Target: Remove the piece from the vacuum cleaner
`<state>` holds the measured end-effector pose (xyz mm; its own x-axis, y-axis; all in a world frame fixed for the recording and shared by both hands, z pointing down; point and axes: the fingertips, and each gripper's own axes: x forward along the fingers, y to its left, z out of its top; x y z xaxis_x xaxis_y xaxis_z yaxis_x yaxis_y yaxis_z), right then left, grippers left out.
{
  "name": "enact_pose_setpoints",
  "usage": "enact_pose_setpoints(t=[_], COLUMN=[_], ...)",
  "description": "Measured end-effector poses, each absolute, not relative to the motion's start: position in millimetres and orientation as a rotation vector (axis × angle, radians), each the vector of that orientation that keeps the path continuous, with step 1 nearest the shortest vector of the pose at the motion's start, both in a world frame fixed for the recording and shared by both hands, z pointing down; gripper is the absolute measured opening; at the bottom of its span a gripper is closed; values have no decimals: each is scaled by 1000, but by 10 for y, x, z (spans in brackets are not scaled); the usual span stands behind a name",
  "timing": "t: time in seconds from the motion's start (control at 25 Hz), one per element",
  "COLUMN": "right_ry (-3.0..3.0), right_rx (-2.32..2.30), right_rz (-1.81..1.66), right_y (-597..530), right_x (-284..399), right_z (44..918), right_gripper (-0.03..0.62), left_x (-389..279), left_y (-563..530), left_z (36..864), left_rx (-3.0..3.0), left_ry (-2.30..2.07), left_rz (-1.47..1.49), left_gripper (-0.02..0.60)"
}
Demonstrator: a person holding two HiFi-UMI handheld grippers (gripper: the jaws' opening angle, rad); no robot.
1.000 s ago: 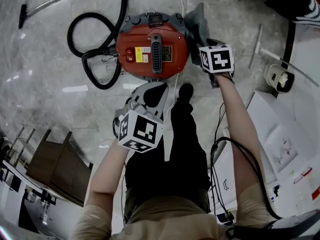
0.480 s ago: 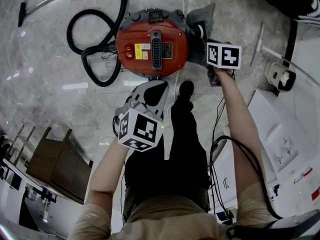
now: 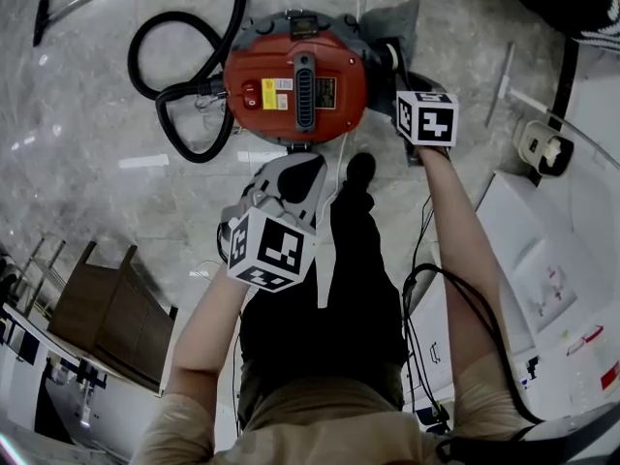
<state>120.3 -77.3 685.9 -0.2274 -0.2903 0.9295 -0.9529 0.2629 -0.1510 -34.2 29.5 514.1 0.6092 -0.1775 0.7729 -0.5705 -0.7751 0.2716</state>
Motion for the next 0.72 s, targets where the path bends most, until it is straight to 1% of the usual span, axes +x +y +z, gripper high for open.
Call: enact_pose_setpoints(t=[0.08,0.24,0.52,0.6,0.72], right_ry=[-1701,-1697,-1702,-1711,-1698], right_rx=[1124,979,992,1054,1261], right_rz=[926,666,463,575,987], right_y=[-772,-739,-725,-721,-761], right_x=[1214,1252,1247,1267,1291], right_z=[6866,6878,6880,6892,6884], right_gripper=[37,38,38,38,38], left_x=[-349,-361,-402,-412,-414], left_y=[298,309,337,329,325], left_z=[5148,5140,5157,5151,5158], left_rx=[2334,2336,2336,2339,2339], left_ry=[-590,-588,-579,-583,-586], left_rz=[1048,1052,1070,1067,1063], left_gripper=[-3,-3,-3,-3,-3])
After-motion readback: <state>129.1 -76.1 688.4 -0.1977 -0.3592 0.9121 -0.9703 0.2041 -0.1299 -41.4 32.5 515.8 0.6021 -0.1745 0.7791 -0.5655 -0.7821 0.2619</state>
